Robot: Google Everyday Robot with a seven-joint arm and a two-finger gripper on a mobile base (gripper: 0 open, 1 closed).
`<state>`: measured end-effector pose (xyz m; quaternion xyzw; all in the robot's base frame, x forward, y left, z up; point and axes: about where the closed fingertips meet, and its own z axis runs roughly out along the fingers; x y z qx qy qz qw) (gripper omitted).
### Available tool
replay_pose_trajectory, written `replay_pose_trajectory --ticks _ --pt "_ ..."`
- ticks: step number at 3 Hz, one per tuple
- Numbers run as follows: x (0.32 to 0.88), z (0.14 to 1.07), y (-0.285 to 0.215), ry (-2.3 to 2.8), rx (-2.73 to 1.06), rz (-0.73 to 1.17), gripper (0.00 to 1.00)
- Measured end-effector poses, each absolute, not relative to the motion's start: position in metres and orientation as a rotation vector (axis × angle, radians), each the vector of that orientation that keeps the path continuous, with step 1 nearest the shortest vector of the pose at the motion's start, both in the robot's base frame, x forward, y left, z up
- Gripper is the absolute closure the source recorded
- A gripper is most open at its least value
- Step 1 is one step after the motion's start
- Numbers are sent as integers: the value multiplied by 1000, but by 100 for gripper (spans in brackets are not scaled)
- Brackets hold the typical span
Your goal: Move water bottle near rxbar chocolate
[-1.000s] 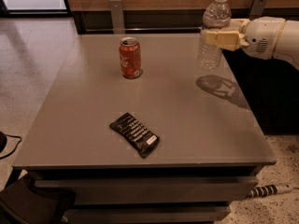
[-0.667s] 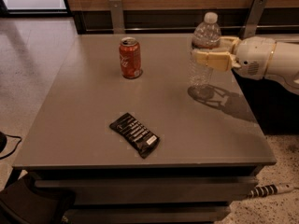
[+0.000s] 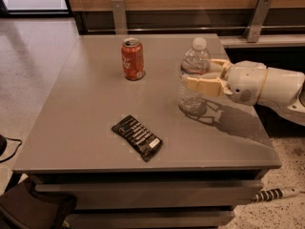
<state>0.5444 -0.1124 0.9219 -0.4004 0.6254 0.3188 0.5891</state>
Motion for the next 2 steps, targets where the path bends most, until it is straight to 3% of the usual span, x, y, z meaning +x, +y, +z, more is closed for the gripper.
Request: replay_pose_trajectory --ticks 2 --pt "517 927 -83 1393 -1006 797 100"
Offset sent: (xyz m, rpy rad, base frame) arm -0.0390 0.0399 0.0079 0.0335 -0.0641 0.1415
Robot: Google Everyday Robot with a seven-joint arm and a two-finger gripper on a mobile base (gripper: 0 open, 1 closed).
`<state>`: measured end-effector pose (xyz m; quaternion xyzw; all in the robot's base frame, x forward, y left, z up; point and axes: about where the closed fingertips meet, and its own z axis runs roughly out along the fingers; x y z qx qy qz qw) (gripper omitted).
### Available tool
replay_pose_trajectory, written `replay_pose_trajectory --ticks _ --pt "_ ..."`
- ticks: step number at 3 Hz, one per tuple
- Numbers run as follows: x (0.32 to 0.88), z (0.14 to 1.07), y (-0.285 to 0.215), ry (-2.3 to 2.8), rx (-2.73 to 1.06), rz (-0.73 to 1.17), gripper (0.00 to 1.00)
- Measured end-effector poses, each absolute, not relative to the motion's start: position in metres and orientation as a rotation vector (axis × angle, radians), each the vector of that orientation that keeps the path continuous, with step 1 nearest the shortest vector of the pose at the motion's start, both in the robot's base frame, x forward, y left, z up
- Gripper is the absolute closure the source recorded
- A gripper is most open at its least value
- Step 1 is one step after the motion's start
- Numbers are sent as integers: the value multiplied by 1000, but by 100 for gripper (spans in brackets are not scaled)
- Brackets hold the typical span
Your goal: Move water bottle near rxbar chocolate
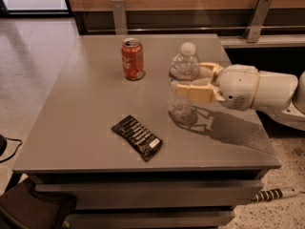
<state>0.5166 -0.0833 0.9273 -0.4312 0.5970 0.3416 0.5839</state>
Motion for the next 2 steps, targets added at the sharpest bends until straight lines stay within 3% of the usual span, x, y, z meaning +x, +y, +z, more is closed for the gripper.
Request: replay_pose_trajectory --ticks 2 --pt "502 922 -61 1353 -1032 912 100"
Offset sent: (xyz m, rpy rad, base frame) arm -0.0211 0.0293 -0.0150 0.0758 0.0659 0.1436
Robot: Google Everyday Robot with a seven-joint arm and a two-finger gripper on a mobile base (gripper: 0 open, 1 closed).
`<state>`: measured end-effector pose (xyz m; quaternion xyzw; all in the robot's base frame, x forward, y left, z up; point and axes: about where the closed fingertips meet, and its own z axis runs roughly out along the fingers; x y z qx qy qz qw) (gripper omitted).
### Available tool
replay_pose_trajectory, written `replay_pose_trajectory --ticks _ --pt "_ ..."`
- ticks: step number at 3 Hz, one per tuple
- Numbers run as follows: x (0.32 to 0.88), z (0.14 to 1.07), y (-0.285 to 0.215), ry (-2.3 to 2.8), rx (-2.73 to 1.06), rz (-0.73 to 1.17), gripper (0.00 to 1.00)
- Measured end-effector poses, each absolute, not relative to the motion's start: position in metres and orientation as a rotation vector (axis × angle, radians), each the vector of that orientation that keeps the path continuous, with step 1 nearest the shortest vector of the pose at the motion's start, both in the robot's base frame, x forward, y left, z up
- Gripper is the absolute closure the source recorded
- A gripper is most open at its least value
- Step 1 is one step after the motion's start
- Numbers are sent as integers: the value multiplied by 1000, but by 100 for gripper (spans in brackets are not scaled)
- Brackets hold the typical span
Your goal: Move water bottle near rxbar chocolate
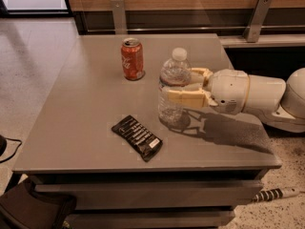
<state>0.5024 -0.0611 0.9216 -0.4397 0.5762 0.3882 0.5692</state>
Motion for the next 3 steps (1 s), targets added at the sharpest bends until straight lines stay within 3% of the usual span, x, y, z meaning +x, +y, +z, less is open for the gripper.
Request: replay_pose_trajectory --ticks 3 --pt "505 908 -49 1494 -1054 931 100"
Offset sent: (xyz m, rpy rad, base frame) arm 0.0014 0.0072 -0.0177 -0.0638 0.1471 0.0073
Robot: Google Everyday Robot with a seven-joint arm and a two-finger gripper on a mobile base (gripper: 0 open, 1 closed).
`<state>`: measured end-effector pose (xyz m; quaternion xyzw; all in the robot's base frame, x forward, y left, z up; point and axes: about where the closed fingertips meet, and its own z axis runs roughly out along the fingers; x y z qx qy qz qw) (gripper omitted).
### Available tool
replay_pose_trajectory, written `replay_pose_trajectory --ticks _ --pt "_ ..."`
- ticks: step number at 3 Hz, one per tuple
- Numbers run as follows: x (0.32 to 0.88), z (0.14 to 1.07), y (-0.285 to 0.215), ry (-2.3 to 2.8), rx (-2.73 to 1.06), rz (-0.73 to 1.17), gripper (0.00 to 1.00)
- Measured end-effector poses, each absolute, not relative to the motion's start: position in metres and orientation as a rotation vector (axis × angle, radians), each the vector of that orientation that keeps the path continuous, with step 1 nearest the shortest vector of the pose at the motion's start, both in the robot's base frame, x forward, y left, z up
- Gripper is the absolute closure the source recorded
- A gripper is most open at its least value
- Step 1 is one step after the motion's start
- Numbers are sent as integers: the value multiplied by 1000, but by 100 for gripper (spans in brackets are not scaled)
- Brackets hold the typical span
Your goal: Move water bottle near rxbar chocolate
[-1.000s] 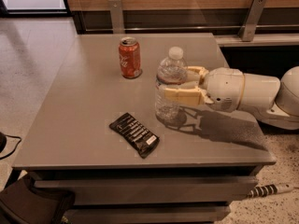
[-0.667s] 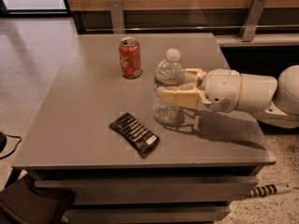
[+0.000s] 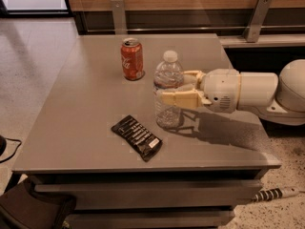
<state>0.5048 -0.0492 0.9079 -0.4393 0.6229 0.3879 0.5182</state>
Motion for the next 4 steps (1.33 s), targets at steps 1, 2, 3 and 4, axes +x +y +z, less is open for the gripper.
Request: replay_pose_trajectory --ticks 1,2,3,4 --pt "504 909 -47 1493 -1058 933 82" --pt "504 909 -45 1491 -1062 935 59" --pt "503 910 -42 1489 -1066 937 36" --pt "503 910 -40 1487 -1070 939 13"
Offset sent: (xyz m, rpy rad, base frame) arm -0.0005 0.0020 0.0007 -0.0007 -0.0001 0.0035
